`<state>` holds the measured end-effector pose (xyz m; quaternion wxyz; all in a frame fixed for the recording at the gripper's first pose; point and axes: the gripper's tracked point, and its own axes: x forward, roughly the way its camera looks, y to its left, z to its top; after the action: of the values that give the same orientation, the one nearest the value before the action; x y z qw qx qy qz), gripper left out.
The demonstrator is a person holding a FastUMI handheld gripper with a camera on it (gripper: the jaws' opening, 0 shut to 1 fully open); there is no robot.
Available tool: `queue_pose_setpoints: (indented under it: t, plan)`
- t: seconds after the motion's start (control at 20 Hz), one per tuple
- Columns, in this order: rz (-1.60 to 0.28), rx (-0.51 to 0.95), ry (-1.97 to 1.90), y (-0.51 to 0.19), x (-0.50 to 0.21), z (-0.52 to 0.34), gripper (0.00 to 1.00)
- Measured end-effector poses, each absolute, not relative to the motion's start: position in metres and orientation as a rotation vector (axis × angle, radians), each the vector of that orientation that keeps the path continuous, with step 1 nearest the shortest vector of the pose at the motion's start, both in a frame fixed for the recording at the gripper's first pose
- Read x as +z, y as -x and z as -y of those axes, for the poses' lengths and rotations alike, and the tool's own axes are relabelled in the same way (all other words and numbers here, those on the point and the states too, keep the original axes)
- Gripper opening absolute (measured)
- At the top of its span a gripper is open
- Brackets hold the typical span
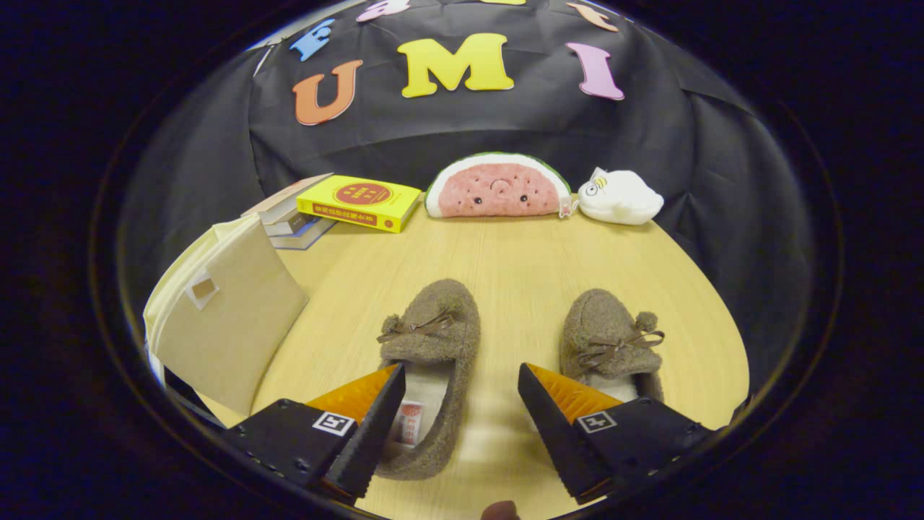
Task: Open the storage box then place both shoes into the box .Put the left shoe in first, then the right shoe, with the right side of both shoes facing outward in a uniform manner.
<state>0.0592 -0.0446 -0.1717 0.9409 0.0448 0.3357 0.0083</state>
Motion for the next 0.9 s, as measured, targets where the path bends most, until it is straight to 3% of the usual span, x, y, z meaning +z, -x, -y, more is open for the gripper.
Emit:
queue_pose_setpoints:
  t: [0.05,0.15,0.35,0.4,0.45,0.55,0.9]
  plan:
    - [-0.694,0.013,-0.11,-0.062,-0.175,0.044,0.94]
    - [-0.718,0.001,-0.14,-0.065,-0.186,0.046,0.79]
    - [-0.758,0.015,-0.213,-0.067,-0.199,0.038,0.35]
    - [-0.756,0.005,-0.215,-0.067,-0.198,0.04,0.16]
    - [-0.753,0.01,-0.214,-0.068,-0.198,0.039,0.07]
    - [-0.747,0.01,-0.245,-0.068,-0.196,0.038,0.0]
    - [-0.735,0.026,-0.425,-0.06,-0.184,0.024,0.0]
